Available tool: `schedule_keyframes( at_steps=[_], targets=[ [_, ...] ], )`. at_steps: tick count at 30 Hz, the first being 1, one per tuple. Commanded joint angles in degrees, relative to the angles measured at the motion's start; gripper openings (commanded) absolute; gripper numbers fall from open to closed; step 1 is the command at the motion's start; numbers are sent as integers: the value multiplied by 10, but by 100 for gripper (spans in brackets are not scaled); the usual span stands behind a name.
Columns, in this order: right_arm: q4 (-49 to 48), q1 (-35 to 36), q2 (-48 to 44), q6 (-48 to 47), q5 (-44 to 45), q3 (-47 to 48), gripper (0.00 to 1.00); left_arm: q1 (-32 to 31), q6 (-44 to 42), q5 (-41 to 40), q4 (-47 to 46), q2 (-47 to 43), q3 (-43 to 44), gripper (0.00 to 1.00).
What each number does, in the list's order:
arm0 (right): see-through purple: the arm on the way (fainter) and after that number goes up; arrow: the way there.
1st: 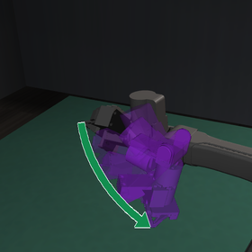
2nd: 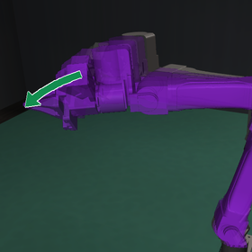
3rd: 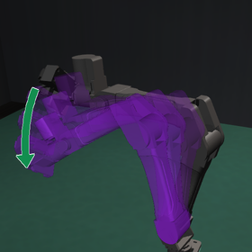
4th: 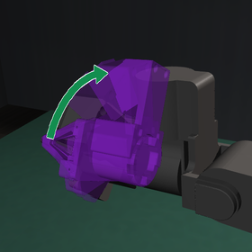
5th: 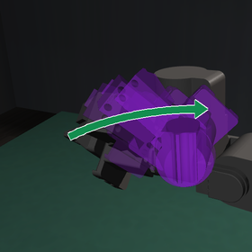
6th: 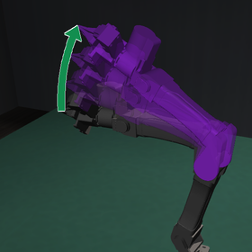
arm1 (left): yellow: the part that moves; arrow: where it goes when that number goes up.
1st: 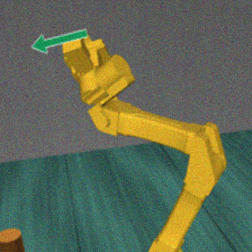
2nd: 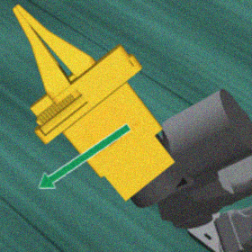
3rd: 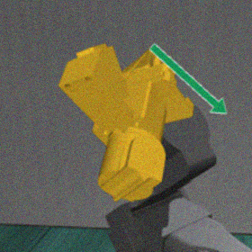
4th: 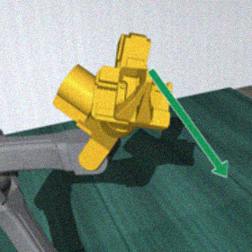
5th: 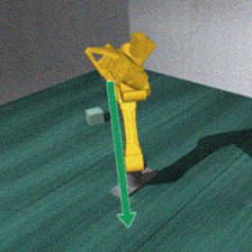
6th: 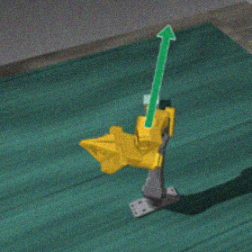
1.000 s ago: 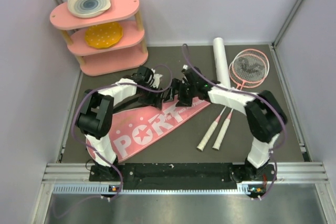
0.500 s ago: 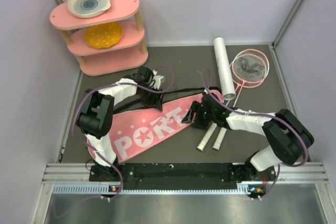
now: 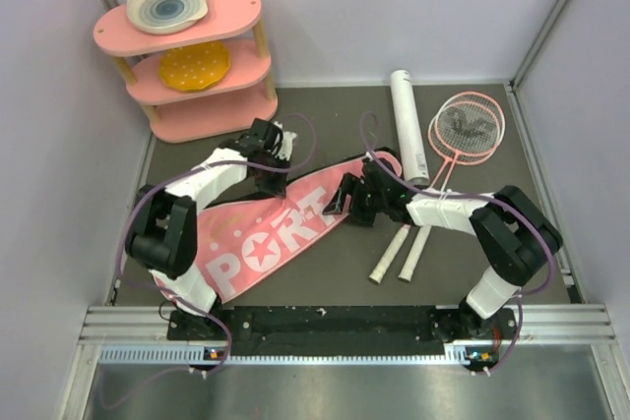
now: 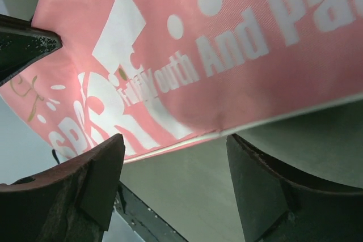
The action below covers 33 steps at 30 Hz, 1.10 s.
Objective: Pack up the badminton gear
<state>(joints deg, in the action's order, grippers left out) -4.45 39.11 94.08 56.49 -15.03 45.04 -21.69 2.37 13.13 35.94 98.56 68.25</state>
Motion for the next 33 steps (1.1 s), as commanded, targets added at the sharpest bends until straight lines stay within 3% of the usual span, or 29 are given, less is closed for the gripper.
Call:
schedule_keyframes(
  at_steps=[1,6,13,18,33],
  targets=[
    [30,21,-25,-35,26,69,75,-5,76,-99,-3,-96,14,0],
    [95,22,-39,-6,53,135,84,-36,96,-193,-57,-186,3,0],
    [170,22,-33,43,126,244,84,-88,91,-328,-73,-192,5,0],
    [195,21,-7,45,170,320,82,-98,102,-337,-89,-196,-19,0],
    [252,48,168,39,184,508,77,-112,94,-296,-121,-199,-30,0]
  ],
)
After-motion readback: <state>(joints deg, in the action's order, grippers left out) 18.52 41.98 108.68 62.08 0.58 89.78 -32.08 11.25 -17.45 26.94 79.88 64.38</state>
